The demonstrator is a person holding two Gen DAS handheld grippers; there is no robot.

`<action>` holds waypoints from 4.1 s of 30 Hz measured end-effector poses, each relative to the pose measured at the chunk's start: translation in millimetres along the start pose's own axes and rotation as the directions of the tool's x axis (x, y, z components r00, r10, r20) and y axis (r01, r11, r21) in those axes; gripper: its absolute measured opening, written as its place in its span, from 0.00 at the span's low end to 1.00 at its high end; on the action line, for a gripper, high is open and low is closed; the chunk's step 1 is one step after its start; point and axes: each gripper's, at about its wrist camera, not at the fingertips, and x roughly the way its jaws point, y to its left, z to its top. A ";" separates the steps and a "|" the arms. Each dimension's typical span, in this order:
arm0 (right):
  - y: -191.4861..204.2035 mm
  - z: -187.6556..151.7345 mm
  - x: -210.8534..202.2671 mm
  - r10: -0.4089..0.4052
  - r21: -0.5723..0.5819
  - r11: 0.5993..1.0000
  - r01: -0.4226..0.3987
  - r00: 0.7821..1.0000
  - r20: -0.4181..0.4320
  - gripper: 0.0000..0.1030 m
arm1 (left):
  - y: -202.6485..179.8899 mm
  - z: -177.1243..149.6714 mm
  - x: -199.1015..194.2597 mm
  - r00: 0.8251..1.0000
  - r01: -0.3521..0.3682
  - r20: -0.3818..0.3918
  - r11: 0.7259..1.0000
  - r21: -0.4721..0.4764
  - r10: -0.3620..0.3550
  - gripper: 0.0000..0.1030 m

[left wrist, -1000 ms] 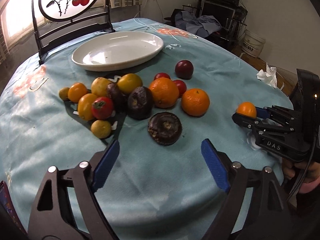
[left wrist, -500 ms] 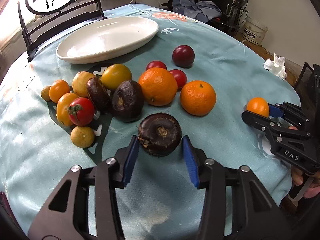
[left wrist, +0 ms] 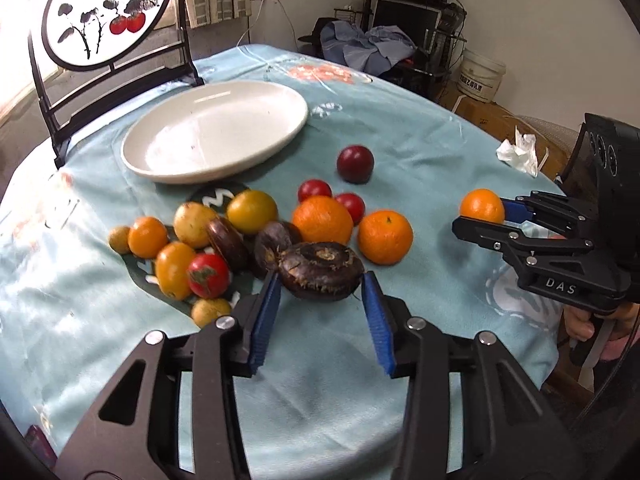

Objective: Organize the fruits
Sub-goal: 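Grasp the dark purple fruit with the left gripper while the right gripper lifts the orange, then carry both fruits over the white plate and open both grippers, then move both open grippers back to the fruit cluster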

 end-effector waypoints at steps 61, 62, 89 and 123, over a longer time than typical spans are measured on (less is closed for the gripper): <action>2.9 104.4 47.4 0.166 0.073 0.983 -0.166 0.986 0.009 0.39 | 64.8 91.0 132.8 0.926 0.105 -0.346 0.985 -0.138 -0.147 0.50; 1.8 104.0 46.6 0.162 0.071 0.984 -0.162 0.987 0.011 0.39 | 63.3 89.0 128.3 0.935 0.094 -0.328 0.987 -0.131 -0.133 0.49; 49.1 150.1 143.1 0.063 -0.124 0.990 -0.070 0.996 -0.060 0.38 | 132.1 125.2 79.1 0.997 -0.051 0.052 0.983 -0.178 0.061 0.41; 48.2 17.7 49.1 -0.048 -0.061 0.997 0.044 0.997 -0.063 0.82 | 68.0 -43.8 -13.7 0.987 -0.123 0.082 0.978 -0.169 0.139 0.96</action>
